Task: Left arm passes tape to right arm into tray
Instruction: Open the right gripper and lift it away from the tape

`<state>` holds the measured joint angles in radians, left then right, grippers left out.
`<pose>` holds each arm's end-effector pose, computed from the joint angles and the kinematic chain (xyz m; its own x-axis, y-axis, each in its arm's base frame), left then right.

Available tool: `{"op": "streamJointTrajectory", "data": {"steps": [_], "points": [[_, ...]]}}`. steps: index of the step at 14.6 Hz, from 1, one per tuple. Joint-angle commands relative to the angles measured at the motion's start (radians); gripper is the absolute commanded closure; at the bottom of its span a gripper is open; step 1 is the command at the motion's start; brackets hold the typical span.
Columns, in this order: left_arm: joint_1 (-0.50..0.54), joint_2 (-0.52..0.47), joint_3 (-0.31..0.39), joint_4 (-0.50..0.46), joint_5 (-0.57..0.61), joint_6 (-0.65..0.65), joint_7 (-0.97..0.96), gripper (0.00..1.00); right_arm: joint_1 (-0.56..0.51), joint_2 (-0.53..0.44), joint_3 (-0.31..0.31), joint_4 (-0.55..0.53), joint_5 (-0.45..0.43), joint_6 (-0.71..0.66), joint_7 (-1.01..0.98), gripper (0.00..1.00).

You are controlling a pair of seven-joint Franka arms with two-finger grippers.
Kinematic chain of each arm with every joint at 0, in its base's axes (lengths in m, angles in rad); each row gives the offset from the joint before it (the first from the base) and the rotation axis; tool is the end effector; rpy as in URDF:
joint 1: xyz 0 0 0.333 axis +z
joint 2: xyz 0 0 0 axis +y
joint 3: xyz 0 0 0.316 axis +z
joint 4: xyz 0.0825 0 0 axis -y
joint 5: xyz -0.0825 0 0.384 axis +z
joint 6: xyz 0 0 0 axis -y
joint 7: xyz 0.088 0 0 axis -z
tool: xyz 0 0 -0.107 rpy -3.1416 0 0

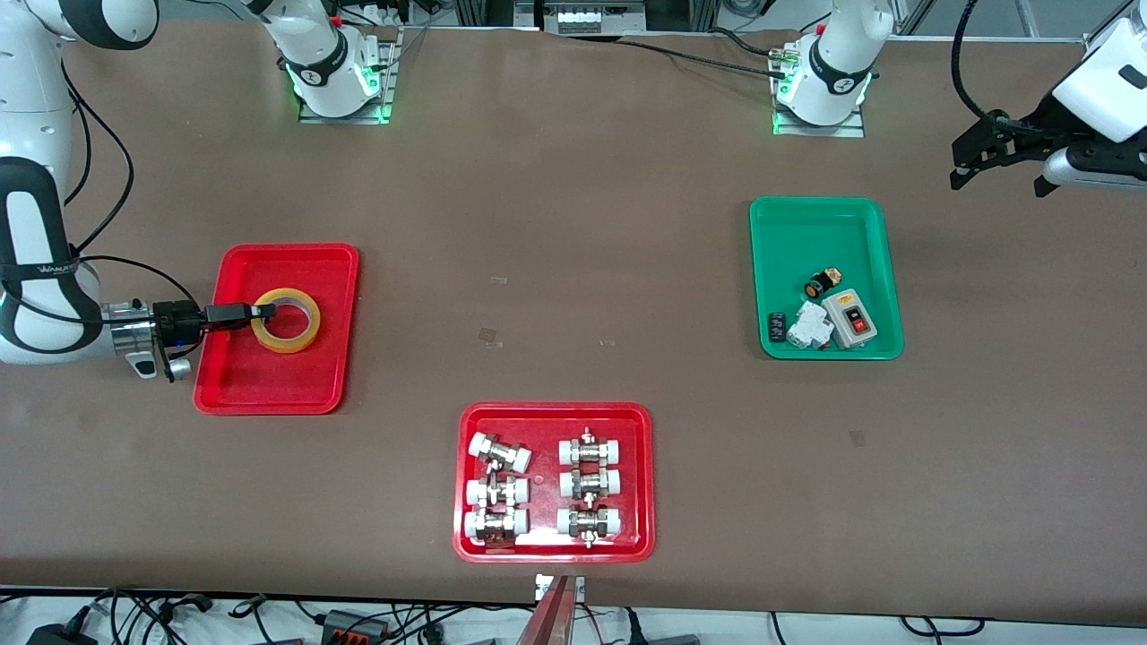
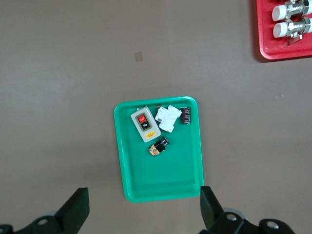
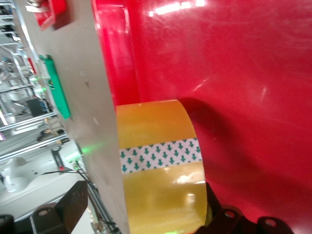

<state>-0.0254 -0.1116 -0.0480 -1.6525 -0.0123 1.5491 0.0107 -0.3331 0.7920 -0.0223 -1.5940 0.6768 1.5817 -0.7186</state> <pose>0.5155 -0.0408 0.6438 0.9964 -0.0840 0.0081 -0.0841 -0.9964 0.0069 0.5924 -0.1478 0.1508 0.9437 0.1930 -0.2687 -0.1007 -0.6060 -0.7891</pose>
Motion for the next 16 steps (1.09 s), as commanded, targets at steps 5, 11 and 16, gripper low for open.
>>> {"op": "streamJointTrajectory", "data": {"steps": [5, 11, 16], "points": [[-0.034, 0.041, 0.046, 0.072, -0.012, -0.015, -0.003, 0.00, 0.086, -0.138, -0.007, -0.049, -0.224, 0.123, 0.149, 0.00], [-0.030, 0.159, 0.045, 0.241, -0.015, -0.130, -0.001, 0.00, 0.163, -0.309, 0.001, -0.023, -0.459, 0.081, 0.462, 0.00], [-0.016, 0.151, 0.036, 0.223, -0.014, -0.124, 0.005, 0.00, 0.307, -0.359, 0.002, 0.173, -0.684, -0.054, 0.666, 0.00]]}}
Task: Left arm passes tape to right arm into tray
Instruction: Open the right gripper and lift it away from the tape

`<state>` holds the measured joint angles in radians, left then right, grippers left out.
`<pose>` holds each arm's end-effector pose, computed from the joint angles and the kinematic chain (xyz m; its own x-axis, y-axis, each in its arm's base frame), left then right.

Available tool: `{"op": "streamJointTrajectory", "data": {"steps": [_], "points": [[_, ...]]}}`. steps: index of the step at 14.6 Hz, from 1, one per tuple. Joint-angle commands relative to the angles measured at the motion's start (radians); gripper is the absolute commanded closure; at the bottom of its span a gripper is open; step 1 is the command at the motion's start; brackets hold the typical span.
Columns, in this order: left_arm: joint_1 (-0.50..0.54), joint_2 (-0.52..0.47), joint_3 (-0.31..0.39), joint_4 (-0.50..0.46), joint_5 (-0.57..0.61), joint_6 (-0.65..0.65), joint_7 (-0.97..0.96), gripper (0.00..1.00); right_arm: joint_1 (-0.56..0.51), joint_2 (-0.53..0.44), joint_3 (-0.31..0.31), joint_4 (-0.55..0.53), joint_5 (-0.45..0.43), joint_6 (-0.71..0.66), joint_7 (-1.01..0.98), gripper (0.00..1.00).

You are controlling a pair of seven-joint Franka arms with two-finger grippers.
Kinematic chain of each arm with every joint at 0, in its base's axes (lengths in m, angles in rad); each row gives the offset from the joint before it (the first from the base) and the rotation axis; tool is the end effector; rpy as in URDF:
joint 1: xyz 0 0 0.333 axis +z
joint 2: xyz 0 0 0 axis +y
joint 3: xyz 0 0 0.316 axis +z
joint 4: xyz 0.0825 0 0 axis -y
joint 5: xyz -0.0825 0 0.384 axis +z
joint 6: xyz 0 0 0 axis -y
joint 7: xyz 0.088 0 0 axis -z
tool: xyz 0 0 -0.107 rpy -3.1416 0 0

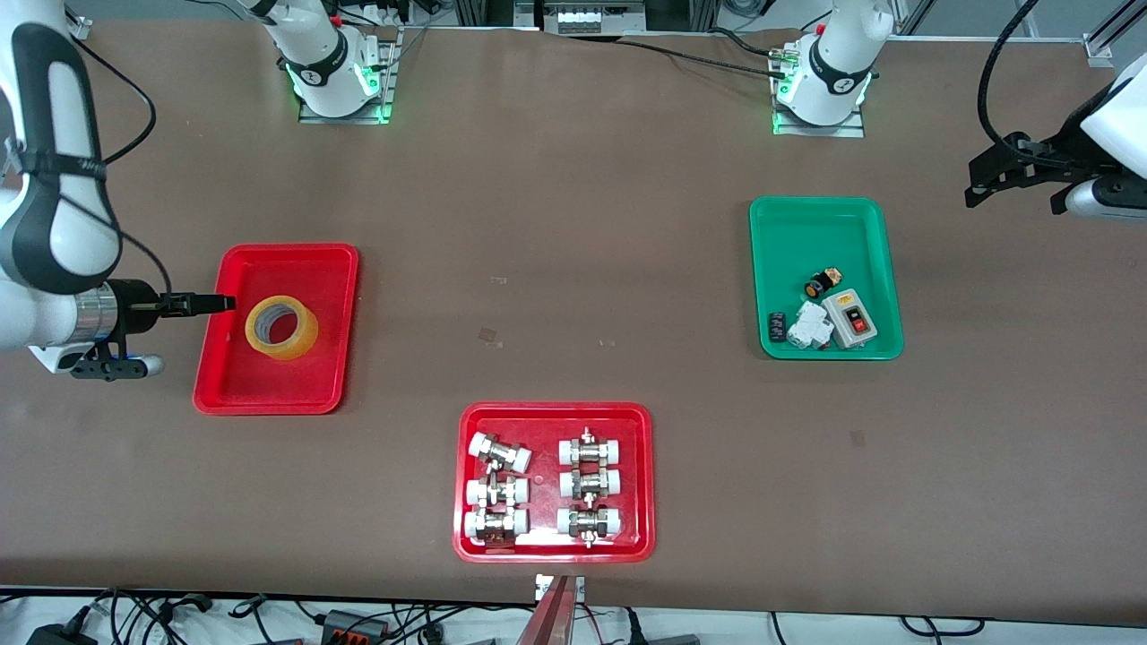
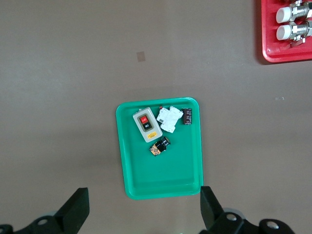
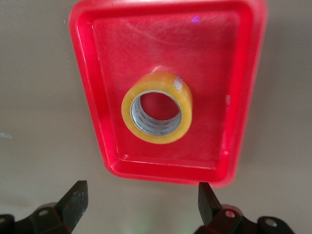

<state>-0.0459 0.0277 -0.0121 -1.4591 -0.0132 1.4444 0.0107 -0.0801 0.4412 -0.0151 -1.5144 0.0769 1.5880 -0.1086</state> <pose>0.5493 -0.0333 0.6504 0.9966 -0.0703 -0.0422 -0.0697 -0.9975 0.0139 0.6382 -0.0515 0.3846 0.9365 0.0169 -0.3502 -0.0207 -0.9944 -0.1033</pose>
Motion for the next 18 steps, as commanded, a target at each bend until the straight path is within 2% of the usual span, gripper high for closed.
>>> {"op": "streamJointTrajectory", "data": {"steps": [1, 4, 11, 14, 18], "points": [[0.026, 0.011, -0.006, 0.020, -0.011, -0.007, 0.005, 0.00, 0.068, -0.025, -0.006, 0.132, -0.107, -0.069, 0.049, 0.00], [0.057, -0.009, -0.029, -0.004, -0.011, 0.004, 0.006, 0.00, 0.057, -0.019, -0.008, 0.264, -0.075, -0.068, 0.043, 0.00], [0.057, 0.000, -0.031, 0.000, -0.013, 0.005, 0.005, 0.00, 0.059, -0.084, -0.014, 0.267, -0.069, -0.045, 0.092, 0.00], [0.060, 0.000, -0.031, 0.000, -0.013, 0.005, 0.006, 0.00, 0.063, -0.133, -0.014, 0.195, -0.071, 0.056, 0.095, 0.00], [0.061, 0.000, -0.029, 0.000, -0.013, 0.005, 0.006, 0.00, 0.062, -0.274, -0.014, -0.005, -0.081, 0.179, 0.093, 0.00]]}}
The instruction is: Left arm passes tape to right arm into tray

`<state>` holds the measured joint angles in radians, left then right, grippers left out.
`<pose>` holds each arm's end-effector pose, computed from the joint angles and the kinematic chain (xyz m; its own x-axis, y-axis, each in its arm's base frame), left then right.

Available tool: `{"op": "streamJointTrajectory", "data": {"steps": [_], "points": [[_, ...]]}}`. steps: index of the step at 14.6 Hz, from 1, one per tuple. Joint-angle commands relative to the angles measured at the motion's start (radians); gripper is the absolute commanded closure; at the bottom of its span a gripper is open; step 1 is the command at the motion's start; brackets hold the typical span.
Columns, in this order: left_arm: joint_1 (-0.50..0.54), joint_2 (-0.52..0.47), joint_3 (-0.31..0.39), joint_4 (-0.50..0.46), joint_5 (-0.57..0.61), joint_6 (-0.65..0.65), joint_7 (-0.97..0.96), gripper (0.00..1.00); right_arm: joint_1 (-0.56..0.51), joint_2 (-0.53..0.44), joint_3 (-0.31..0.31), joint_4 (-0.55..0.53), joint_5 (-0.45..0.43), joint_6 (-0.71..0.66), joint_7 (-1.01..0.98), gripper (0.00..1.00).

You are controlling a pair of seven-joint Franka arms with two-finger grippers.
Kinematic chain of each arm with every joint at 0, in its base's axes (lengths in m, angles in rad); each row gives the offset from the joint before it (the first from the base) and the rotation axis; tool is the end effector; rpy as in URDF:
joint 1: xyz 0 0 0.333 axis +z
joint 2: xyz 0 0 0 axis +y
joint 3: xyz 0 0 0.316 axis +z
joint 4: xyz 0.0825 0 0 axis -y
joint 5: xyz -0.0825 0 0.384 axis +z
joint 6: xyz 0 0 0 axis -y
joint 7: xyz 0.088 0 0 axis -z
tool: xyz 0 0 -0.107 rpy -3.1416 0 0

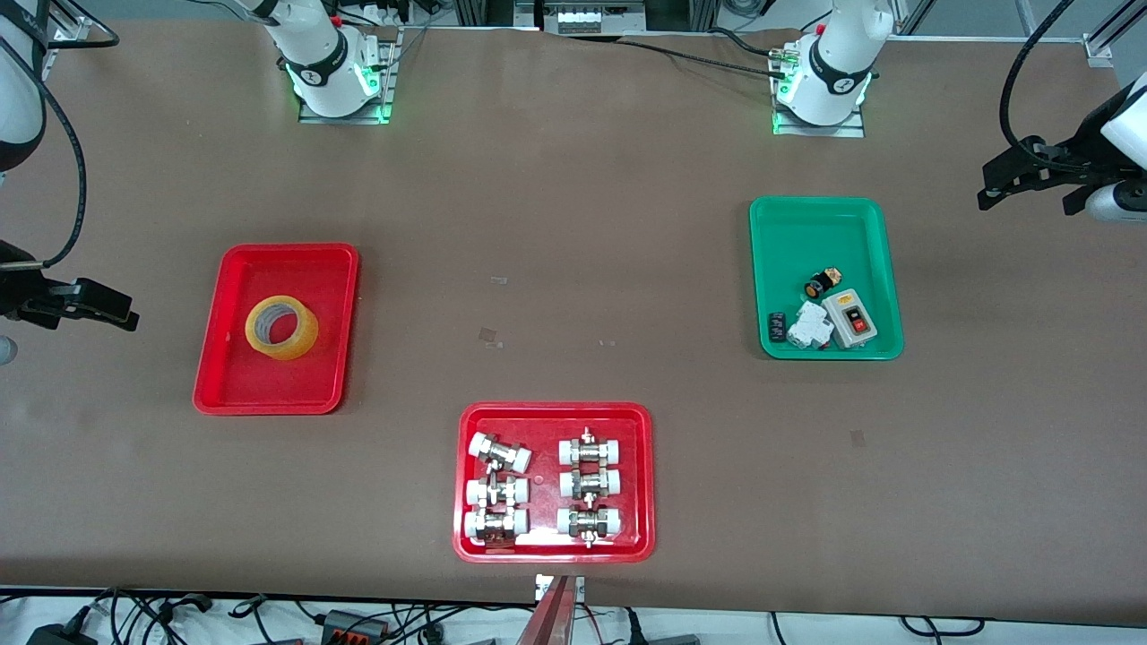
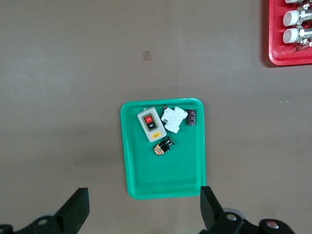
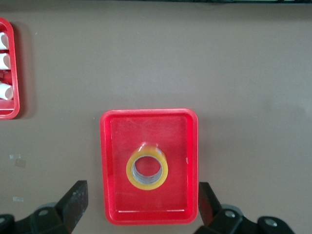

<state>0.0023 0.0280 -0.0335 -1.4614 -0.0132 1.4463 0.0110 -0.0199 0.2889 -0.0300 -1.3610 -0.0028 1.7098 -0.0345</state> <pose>0.5503 -0.0184 0.6493 0.9981 -0.0438 -0.0429 -0.0432 -0.9990 0.0146 0.6520 -0.0300 0.5628 0.9981 -0.0132 0.0596 -0.0140 -0.9998 0.0134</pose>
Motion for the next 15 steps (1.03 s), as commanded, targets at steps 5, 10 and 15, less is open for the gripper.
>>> {"op": "streamJointTrajectory", "data": {"steps": [5, 10, 15], "points": [[0.015, 0.000, -0.008, 0.001, -0.013, 0.002, 0.007, 0.00, 0.002, -0.226, 0.001, -0.283, -0.005, 0.060, 0.019, 0.00], [0.015, 0.000, -0.008, 0.001, -0.013, 0.000, 0.007, 0.00, -0.002, -0.304, 0.001, -0.368, 0.001, 0.007, 0.021, 0.00], [0.015, 0.000, -0.008, 0.001, -0.013, -0.003, 0.007, 0.00, -0.003, -0.306, 0.001, -0.360, 0.001, -0.013, 0.005, 0.00]]}}
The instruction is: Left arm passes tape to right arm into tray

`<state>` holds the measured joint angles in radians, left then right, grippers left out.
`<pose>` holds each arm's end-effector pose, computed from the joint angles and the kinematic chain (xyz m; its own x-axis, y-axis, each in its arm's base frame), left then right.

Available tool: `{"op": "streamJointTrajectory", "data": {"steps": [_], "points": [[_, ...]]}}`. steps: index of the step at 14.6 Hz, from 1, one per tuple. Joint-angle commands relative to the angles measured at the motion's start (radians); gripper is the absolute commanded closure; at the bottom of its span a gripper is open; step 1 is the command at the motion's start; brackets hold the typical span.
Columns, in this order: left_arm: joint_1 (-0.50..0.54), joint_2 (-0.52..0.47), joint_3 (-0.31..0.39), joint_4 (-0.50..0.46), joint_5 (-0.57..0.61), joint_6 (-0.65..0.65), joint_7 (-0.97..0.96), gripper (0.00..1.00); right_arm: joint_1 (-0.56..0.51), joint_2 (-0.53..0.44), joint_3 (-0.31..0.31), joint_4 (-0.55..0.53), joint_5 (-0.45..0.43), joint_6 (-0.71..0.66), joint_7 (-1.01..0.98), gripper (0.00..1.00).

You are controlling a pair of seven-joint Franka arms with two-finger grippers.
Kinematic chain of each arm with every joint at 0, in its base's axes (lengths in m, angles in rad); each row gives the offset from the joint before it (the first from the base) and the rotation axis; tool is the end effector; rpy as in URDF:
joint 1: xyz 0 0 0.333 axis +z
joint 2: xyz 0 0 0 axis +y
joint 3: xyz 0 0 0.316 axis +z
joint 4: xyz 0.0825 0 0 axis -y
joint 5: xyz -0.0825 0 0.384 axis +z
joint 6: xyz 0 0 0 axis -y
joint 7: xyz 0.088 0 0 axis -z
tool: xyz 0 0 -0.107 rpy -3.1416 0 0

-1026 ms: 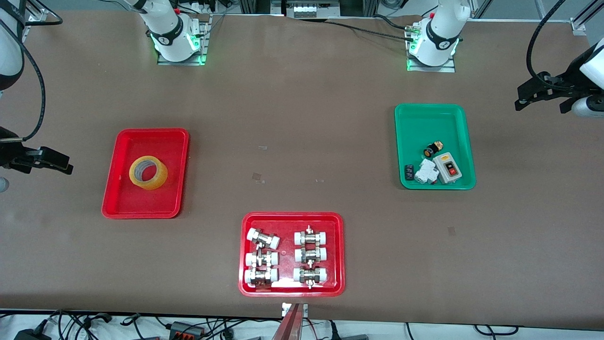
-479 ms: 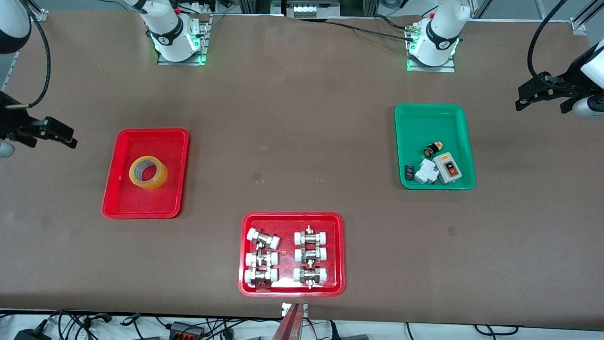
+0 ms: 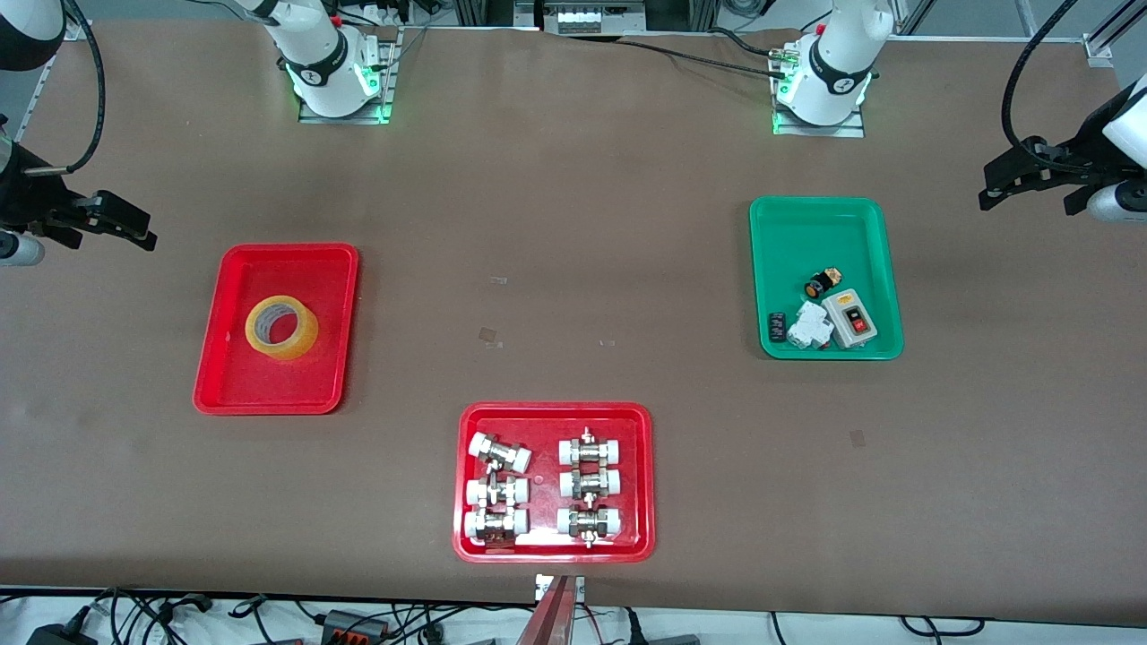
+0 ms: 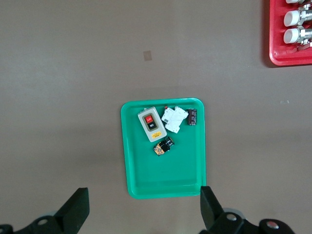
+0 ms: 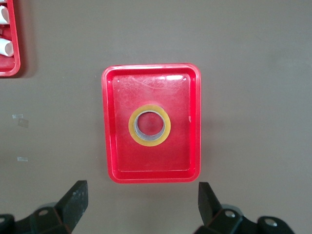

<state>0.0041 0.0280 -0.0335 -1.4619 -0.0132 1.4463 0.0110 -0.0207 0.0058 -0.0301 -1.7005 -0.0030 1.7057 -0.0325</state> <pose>0.5504 -0.0174 0.6491 0.9982 -0.0420 -0.0434 -0.0414 -0.9990 0.0146 0.5632 -0.0289 0.5713 0.9998 -0.0179 -0.0007 -0.0179 -0.9998 0.0031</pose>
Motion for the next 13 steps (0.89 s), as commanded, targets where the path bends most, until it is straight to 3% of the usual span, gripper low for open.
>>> {"op": "streamJointTrajectory", "data": {"steps": [1, 13], "points": [[0.013, 0.000, -0.008, 0.002, -0.014, -0.004, 0.007, 0.00, -0.001, -0.023, 0.001, -0.019, 0.001, -0.009, 0.005, 0.00], [0.013, 0.000, -0.008, 0.002, -0.014, -0.004, 0.007, 0.00, 0.004, -0.038, 0.006, -0.019, -0.005, -0.020, -0.001, 0.00]]}}
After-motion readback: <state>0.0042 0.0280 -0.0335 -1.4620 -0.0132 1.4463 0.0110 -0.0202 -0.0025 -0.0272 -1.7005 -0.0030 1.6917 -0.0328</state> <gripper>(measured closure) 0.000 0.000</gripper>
